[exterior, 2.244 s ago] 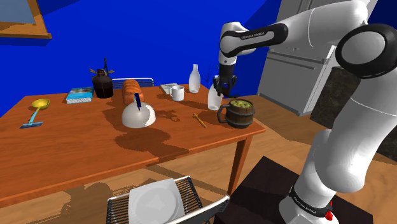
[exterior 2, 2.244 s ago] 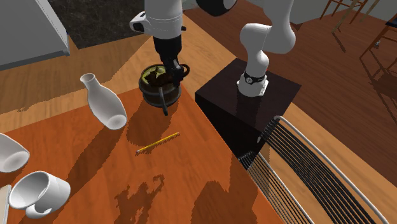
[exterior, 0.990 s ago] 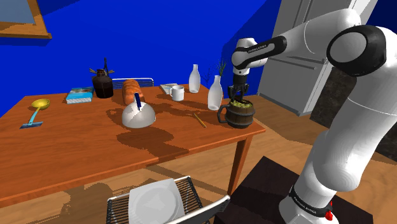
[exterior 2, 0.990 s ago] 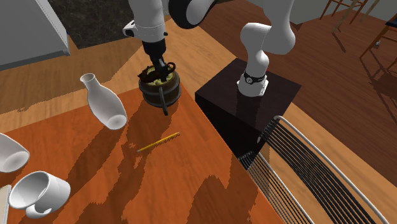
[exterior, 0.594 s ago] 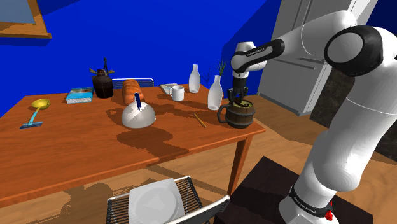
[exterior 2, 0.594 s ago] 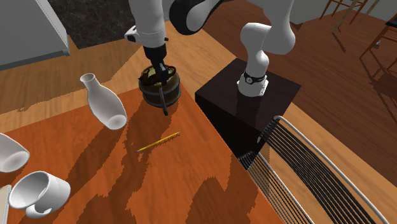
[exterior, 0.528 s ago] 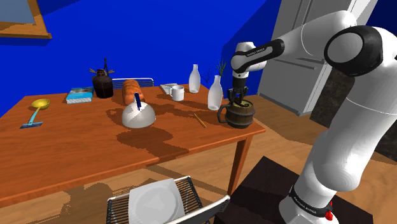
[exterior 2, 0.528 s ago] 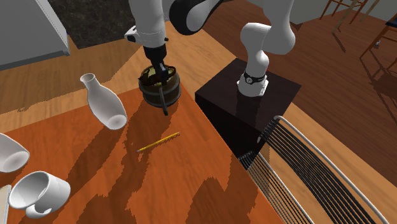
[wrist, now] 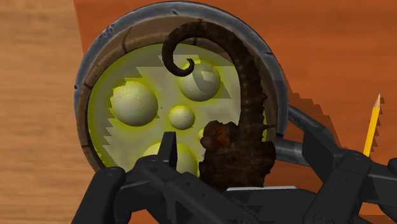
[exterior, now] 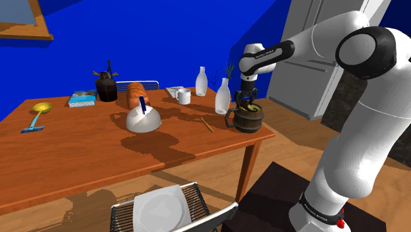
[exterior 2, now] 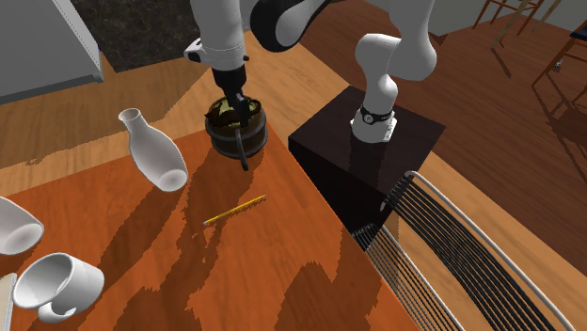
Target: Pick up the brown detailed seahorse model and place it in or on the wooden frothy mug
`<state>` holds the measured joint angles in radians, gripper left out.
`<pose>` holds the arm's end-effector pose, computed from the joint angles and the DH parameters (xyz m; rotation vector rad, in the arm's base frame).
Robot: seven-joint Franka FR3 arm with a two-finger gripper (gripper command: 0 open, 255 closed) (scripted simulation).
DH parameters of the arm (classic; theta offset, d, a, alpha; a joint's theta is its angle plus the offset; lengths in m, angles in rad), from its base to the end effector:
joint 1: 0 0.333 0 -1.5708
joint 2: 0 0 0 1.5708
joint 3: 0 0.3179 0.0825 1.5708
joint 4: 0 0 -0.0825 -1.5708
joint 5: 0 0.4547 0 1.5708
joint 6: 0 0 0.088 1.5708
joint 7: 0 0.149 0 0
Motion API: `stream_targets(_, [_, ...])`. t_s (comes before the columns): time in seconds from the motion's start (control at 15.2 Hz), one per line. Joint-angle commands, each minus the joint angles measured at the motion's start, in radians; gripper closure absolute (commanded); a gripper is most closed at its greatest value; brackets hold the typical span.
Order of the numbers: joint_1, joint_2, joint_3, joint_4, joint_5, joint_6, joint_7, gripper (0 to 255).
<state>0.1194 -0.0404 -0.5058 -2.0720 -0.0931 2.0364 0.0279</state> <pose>0.5547 -0.2357 0.3742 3.0258 -0.5696 -0.0172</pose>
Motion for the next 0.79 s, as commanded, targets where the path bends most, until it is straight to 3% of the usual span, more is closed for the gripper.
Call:
stream_targets(0.0, [0.000,0.000,0.000,0.000,0.000,0.000,0.000,0])
stream_targets(0.26, [0.006,-0.033,0.009,0.095,-0.012,-0.126,0.010,0])
stream_targets(0.73, [0.006,-0.033,0.009,0.095,-0.012,-0.126,0.010,0])
